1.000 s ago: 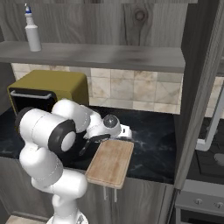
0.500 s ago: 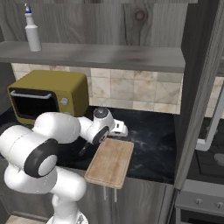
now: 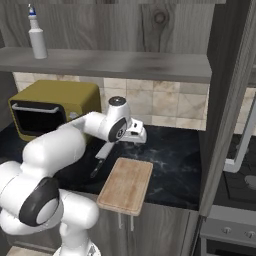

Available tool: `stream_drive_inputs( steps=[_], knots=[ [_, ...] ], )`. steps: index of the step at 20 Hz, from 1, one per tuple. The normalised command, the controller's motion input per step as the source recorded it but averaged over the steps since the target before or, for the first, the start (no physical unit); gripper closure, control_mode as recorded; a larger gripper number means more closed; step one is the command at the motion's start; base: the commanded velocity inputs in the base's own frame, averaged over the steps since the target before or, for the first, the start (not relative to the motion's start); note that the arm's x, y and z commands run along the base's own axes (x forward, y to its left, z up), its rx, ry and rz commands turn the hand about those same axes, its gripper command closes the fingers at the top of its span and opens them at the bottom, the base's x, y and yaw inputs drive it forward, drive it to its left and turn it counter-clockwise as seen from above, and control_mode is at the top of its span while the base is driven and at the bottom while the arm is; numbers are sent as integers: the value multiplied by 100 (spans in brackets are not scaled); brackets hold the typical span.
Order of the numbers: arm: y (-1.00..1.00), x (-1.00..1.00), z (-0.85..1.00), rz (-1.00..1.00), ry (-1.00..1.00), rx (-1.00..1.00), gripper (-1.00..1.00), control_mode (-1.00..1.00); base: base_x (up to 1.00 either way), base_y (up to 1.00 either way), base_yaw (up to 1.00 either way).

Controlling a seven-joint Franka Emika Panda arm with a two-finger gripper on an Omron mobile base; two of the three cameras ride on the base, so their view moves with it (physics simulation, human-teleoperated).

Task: Move the cutting board and knife to the sink. Then move spray from the cabinet to the counter.

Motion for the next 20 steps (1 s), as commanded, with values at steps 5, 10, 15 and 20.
stream_drive_inputs(
  steps=[5,10,15,20],
  knots=[
    [-8,-64,48,-3,11,11,-100,-100,0,0,0],
    [-4,-68,35,-12,8,17,-100,-100,0,0,0],
    [-1,-74,12,-16,0,16,-100,-100,0,0,0],
    [0,-76,0,-17,0,10,-100,-100,0,0,0]
  ],
)
